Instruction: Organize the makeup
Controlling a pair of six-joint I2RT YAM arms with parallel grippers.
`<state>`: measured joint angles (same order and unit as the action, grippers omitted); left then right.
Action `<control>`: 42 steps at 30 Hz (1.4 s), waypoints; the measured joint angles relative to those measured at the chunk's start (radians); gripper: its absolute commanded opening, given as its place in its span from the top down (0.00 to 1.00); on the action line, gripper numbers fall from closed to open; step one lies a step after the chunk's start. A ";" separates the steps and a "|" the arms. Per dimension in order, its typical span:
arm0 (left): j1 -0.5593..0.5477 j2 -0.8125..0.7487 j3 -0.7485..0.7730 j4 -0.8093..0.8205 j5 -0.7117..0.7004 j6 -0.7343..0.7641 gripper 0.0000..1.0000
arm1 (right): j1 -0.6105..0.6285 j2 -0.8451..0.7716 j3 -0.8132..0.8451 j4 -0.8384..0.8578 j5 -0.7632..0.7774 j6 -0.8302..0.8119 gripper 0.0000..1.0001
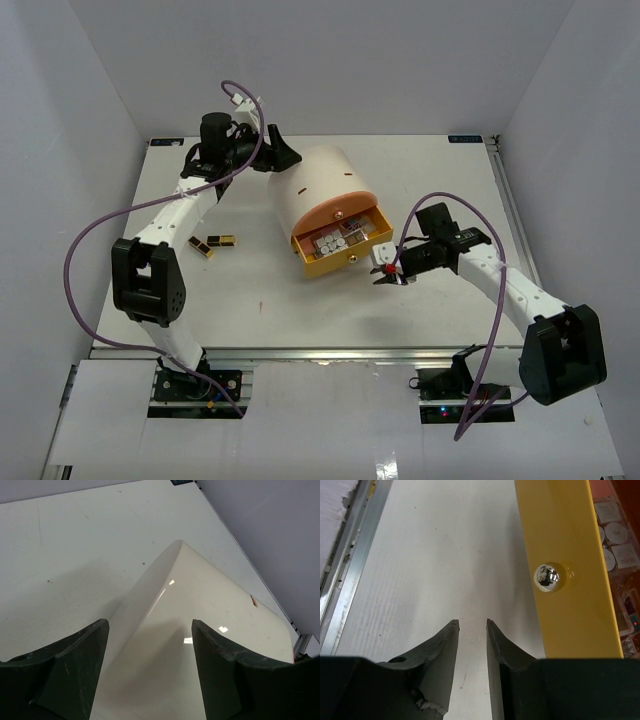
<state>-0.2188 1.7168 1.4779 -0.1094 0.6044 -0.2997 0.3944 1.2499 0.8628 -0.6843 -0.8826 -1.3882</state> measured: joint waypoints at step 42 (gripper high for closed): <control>0.012 0.023 -0.074 0.138 0.063 -0.011 0.03 | 0.184 0.095 0.070 0.600 0.395 0.856 0.34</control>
<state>-0.2072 1.7400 1.4038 0.0290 0.6677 -0.3106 0.5781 1.3448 0.9328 -0.0842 -0.4876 -0.5325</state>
